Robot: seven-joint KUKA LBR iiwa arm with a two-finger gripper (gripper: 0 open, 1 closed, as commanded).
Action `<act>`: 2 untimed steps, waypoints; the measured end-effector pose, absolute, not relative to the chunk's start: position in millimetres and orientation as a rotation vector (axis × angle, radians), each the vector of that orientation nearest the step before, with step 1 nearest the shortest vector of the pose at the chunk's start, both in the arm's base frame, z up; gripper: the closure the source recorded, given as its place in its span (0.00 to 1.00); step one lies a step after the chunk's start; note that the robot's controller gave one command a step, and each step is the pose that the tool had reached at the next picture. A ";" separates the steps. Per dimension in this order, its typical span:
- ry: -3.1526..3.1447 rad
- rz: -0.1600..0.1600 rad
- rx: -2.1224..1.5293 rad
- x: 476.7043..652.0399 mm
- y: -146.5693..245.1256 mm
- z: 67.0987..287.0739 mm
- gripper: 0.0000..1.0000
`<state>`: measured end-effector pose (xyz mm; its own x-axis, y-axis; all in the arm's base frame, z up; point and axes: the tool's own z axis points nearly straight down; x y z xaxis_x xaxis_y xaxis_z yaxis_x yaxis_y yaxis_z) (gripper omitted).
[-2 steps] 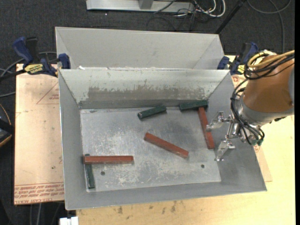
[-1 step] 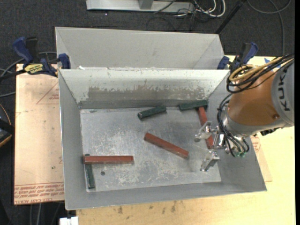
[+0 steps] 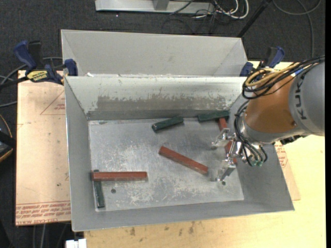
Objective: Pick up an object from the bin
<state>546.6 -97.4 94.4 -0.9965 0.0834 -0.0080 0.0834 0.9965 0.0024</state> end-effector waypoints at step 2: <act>3.124 -0.004 -0.007 562.0 -42.9 78.8 1.00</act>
Offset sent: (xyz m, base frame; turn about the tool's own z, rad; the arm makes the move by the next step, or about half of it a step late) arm 0.0000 0.0000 0.0000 0.0000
